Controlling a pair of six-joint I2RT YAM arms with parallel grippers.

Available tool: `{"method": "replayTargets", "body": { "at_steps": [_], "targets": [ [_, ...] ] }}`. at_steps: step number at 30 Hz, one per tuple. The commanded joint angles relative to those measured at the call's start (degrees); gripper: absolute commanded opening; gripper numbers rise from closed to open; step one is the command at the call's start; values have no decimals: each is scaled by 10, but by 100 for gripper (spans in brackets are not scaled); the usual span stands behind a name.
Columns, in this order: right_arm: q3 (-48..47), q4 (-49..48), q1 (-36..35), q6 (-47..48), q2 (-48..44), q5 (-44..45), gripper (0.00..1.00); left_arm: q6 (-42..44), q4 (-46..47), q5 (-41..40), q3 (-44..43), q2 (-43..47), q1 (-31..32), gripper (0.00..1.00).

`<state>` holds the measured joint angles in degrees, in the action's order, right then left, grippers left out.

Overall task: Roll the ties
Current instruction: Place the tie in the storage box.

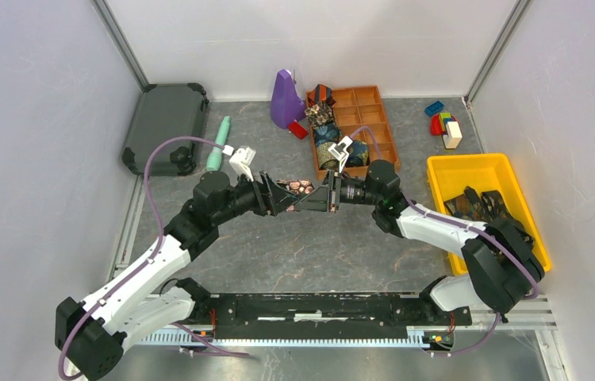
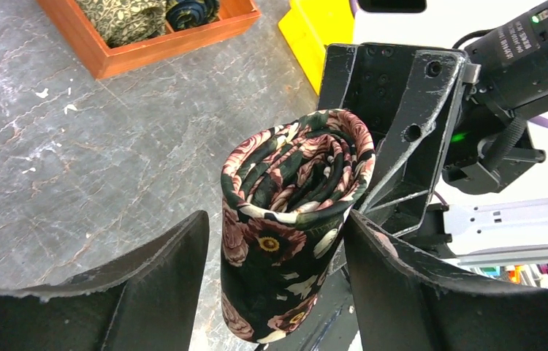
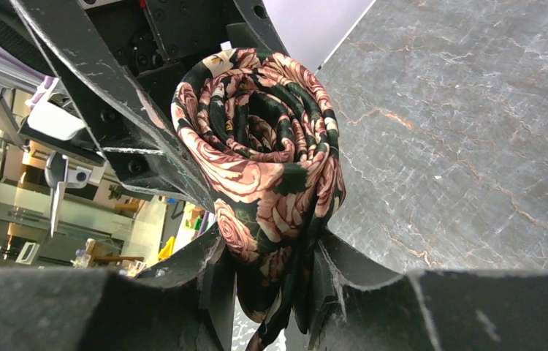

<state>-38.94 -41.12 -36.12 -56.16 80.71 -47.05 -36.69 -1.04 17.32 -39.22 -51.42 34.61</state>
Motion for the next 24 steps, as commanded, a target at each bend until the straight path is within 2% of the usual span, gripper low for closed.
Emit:
{"method": "replayTargets", "body": {
  "at_steps": [1, 8, 15, 20, 24],
  "targets": [
    [-30, 18, -3, 42, -28, 17, 0, 45, -40, -42, -27, 13, 2, 75],
    [-48, 99, -6, 103, -47, 51, 0, 47, -56, -99, -32, 26, 2, 90],
    [-71, 191, -6, 172, -60, 103, 0, 45, -78, -161, -32, 60, 2, 98],
    [-124, 324, 0, 253, -66, 196, 0, 51, -192, -251, -72, 78, 2, 99],
    [-147, 372, 31, 276, -66, 229, 0, 69, -290, -297, -107, 101, 2, 99]
  ]
}}
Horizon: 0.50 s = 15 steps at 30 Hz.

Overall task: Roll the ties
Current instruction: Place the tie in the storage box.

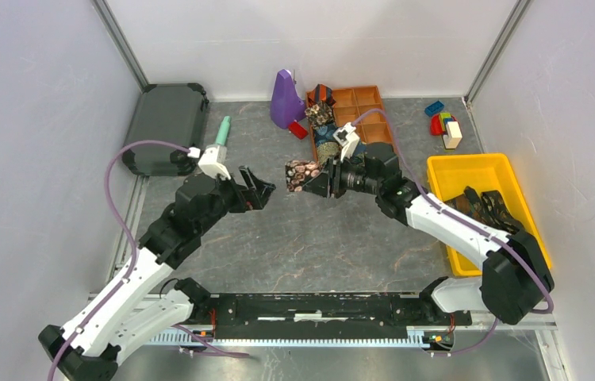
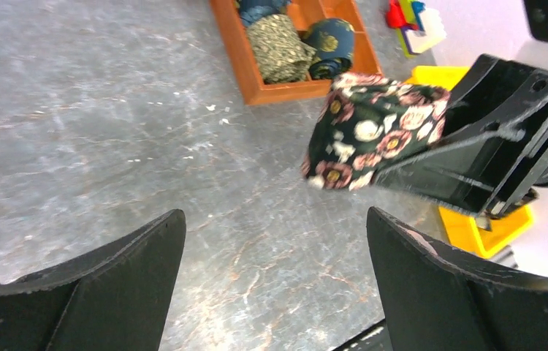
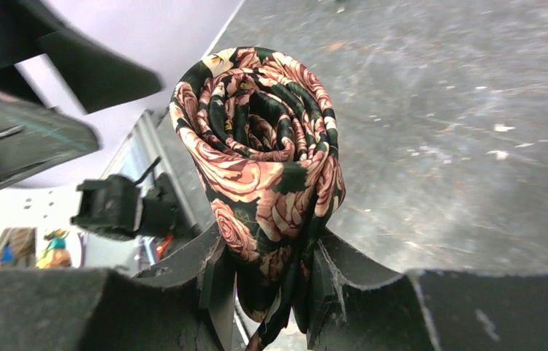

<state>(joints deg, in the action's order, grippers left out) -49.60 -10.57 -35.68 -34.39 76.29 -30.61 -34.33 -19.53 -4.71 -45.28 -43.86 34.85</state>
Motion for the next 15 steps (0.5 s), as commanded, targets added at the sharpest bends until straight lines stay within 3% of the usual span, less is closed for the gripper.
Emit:
{"method": "replayTargets", "body": {
  "at_steps": [1, 7, 15],
  "targets": [
    [-48, 80, 34, 67, -22, 76, 0, 51, -125, -86, -52, 34, -1, 99],
    [-99, 164, 96, 117, -15, 142, 0, 90, -217, -146, -72, 82, 0, 99],
    [-157, 225, 206, 160, 19, 182, 0, 123, -232, -169, -24, 133, 0, 99]
  ]
}}
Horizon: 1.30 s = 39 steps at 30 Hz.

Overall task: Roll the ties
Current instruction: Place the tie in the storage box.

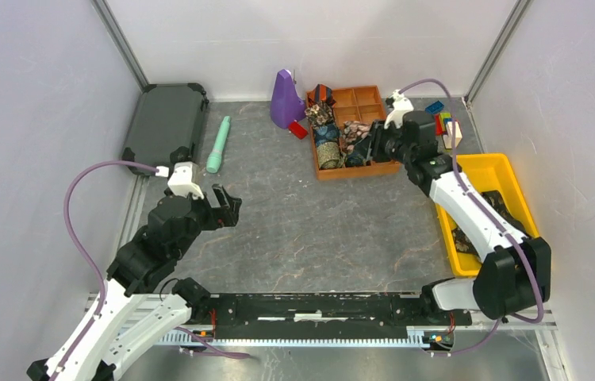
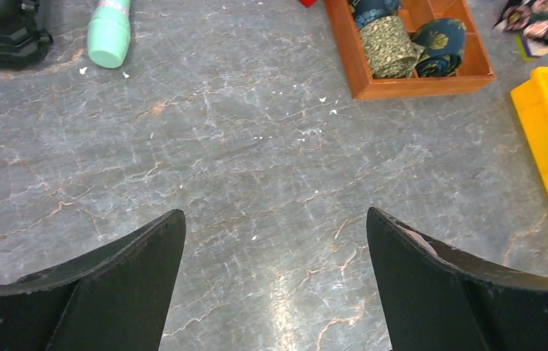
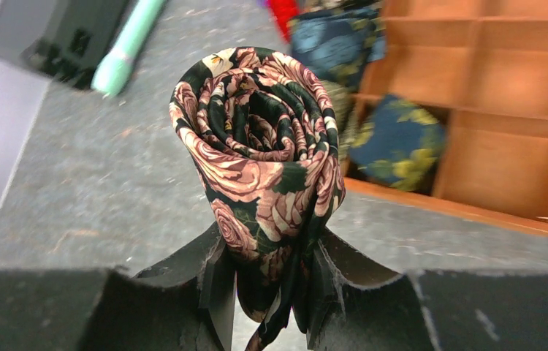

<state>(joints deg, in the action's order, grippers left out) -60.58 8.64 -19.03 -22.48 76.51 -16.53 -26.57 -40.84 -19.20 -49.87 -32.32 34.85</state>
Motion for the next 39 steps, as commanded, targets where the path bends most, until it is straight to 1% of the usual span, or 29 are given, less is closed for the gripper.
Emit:
{"method": "replayTargets", "body": {
  "at_steps": [1, 6, 8, 11, 18, 22, 25, 31, 39],
  "targets": [
    [-55, 42, 52, 46, 22, 49, 0, 45, -19, -24, 28, 22, 0, 99],
    [-97, 64, 98, 67, 61, 63, 0, 43, -35, -5, 19, 29, 0, 99],
    [-131, 81, 103, 78, 86, 71, 0, 43, -49, -9, 14, 31, 0, 99],
    [-173, 96, 104, 86, 121, 83, 0, 44, -49, -18, 30, 43, 0, 99],
    [-295, 147, 104, 108, 226, 100, 0, 44, -37, -4, 47, 61, 0, 99],
    [-364, 179, 104, 119, 289, 95, 0, 46, -33, 2, 52, 60, 0, 99],
    [-411, 199, 99, 121, 330, 92, 0, 47, -32, 5, 54, 58, 0, 99],
    [-514, 246, 67, 129, 420, 100, 0, 50, -27, 12, 57, 55, -1, 100],
    [-545, 254, 30, 123, 497, 130, 0, 53, -24, 24, 60, 61, -1, 100]
  ]
}}
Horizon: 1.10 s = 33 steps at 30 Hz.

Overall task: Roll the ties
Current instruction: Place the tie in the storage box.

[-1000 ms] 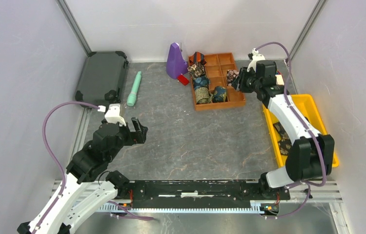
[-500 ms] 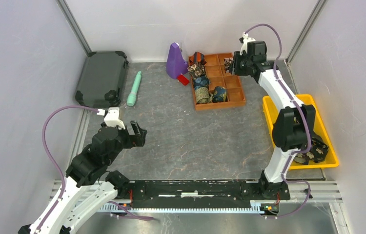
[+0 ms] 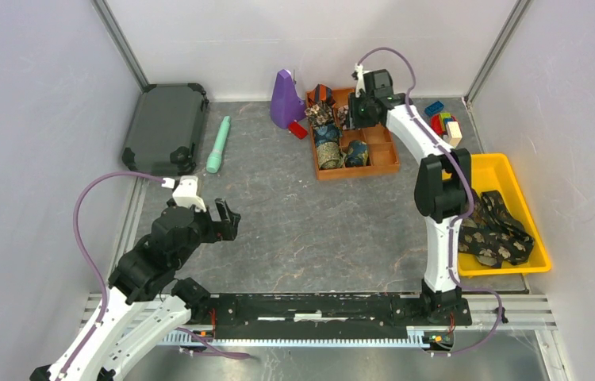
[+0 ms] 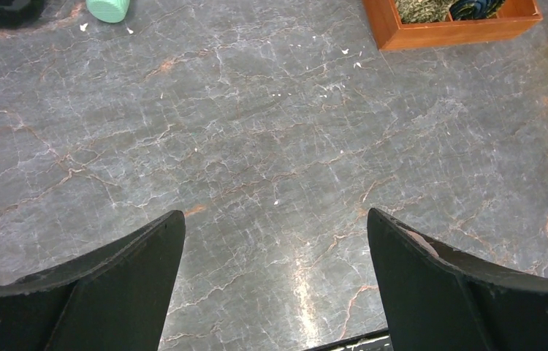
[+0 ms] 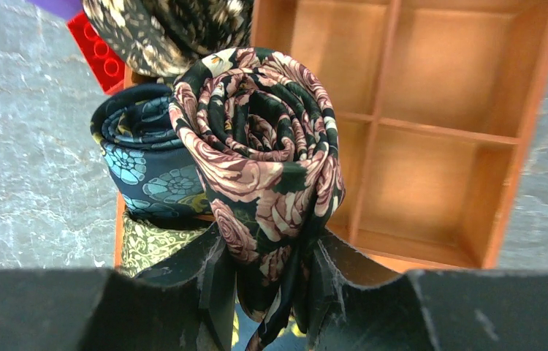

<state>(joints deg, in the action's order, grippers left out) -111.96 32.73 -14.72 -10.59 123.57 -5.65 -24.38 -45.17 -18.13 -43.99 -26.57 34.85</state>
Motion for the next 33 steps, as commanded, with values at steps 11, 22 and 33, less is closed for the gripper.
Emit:
{"method": "replayTargets", "body": {
  "at_steps": [11, 22, 33],
  "targets": [
    [-50, 68, -21, 35, 59, 118, 0, 35, 25, 24, 5, 13, -1, 100],
    [-111, 150, -21, 68, 115, 74, 0, 37, 28, 29, 7, 16, -1, 100],
    [-110, 165, -21, 85, 146, 67, 0, 38, 29, 32, 8, 12, -1, 100]
  ]
}}
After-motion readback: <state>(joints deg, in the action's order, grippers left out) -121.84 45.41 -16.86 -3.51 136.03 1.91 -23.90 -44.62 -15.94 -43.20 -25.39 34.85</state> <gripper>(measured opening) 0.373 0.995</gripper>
